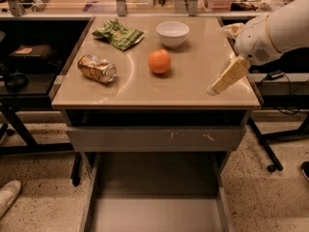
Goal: Place orange into middle drawer
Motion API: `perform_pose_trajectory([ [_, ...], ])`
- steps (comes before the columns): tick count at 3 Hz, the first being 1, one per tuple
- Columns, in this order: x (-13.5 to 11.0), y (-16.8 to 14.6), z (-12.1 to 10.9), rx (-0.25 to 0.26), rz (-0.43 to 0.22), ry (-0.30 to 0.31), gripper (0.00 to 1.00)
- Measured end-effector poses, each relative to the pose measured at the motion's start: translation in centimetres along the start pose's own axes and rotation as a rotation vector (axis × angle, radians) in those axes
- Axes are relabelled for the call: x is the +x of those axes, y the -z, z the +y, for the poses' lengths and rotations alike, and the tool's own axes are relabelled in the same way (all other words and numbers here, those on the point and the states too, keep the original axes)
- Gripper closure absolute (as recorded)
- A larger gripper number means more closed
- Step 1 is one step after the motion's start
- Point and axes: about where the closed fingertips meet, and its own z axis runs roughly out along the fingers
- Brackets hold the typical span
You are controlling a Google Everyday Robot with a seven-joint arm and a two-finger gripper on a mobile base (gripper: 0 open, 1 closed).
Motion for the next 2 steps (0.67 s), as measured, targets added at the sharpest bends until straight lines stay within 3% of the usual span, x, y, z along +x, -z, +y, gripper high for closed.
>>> perform_pose_trajectory([
  [1,0.0,0.0,0.0,0.000,0.000,0.000,0.00],
  [2,-0.6,-3.4,-1.4,0.005,-0.058,0.008,0.00],
])
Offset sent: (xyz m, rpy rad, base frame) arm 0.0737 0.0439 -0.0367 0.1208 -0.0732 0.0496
